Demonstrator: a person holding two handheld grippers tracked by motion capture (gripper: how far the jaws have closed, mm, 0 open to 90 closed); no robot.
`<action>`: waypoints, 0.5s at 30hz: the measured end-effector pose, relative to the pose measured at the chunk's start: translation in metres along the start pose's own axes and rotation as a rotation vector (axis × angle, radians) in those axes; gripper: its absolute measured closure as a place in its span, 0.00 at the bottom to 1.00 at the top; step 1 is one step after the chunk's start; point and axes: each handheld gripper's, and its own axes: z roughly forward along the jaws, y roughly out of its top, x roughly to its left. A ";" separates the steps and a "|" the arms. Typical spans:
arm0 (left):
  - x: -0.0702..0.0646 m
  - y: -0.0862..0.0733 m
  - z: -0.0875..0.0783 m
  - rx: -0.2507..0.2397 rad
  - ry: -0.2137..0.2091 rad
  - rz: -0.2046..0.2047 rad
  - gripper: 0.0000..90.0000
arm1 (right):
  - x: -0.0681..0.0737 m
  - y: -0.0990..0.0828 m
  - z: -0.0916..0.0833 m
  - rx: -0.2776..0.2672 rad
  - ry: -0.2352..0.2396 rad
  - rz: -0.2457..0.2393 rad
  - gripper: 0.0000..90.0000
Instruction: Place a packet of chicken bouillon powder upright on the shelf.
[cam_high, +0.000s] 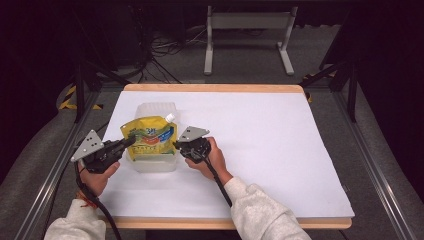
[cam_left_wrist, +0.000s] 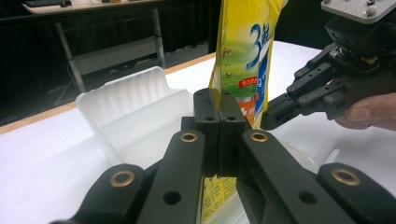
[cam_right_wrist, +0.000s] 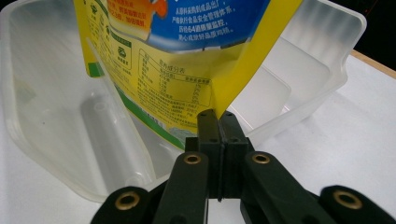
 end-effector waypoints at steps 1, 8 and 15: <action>0.000 0.000 0.000 -0.002 0.000 -0.004 1.00 | 0.000 0.000 0.000 0.001 -0.002 -0.002 1.00; -0.001 0.000 0.000 0.007 0.007 0.003 0.99 | 0.000 0.000 0.000 0.003 0.000 0.004 1.00; -0.004 0.001 0.002 0.014 0.032 0.008 0.98 | 0.000 0.002 -0.002 0.007 -0.010 0.002 0.98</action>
